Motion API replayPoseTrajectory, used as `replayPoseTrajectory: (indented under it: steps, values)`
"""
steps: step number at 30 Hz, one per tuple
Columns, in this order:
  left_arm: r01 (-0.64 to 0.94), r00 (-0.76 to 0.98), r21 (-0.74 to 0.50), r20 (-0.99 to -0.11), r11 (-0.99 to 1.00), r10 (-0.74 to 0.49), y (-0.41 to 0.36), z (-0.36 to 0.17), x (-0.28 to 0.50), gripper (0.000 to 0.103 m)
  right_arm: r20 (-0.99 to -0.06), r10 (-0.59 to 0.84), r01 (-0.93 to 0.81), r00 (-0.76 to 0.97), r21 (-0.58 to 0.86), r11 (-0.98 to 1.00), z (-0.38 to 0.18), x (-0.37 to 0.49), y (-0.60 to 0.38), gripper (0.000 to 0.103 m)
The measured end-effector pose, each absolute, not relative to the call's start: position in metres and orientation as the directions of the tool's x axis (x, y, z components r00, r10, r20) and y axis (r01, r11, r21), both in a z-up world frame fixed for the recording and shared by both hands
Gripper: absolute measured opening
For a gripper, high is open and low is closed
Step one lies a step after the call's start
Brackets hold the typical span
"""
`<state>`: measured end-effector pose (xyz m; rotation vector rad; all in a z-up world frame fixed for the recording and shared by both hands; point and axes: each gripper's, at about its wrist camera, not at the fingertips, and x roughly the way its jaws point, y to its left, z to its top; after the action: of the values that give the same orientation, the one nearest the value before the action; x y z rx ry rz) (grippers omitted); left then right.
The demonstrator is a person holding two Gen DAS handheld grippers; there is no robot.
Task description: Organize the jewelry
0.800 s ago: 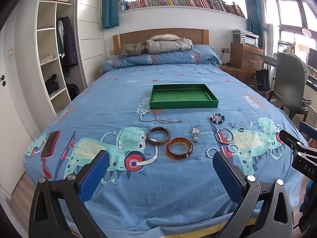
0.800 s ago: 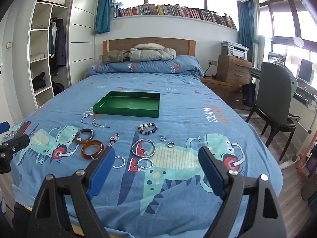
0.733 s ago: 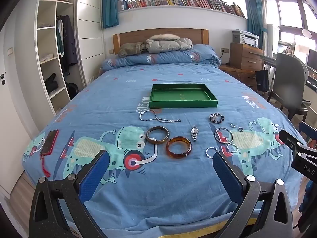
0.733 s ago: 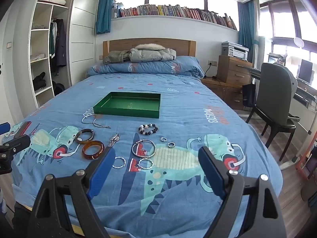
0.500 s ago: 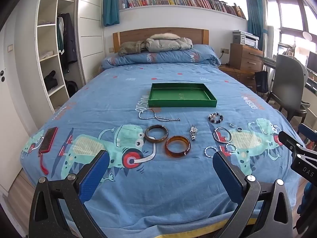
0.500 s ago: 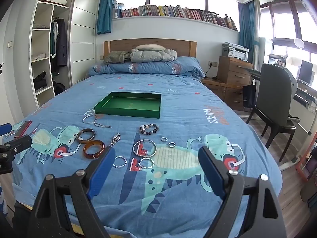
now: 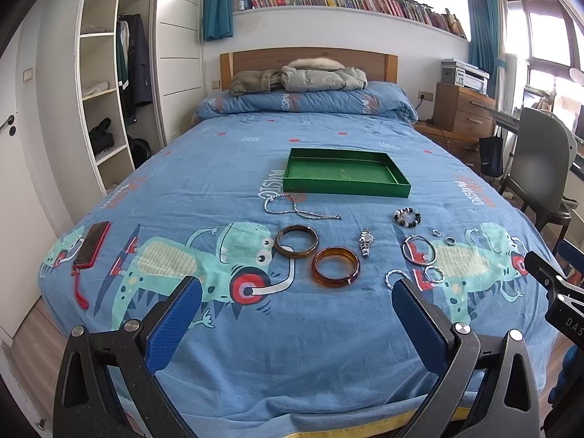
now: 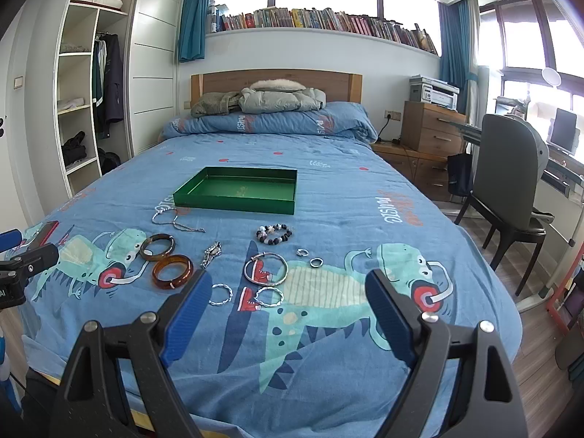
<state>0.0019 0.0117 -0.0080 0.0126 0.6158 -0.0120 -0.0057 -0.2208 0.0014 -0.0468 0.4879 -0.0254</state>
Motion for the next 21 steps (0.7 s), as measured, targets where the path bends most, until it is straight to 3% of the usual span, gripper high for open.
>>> replayPoseTrajectory:
  steps: [21]
  values:
    - [0.059,0.812,0.017,-0.583,0.998,-0.038,0.0050,-0.0105,0.0033,0.102,-0.473,-0.033,0.016,0.881,-0.041,0.999,-0.0027,-0.0040,-0.2271,0.086]
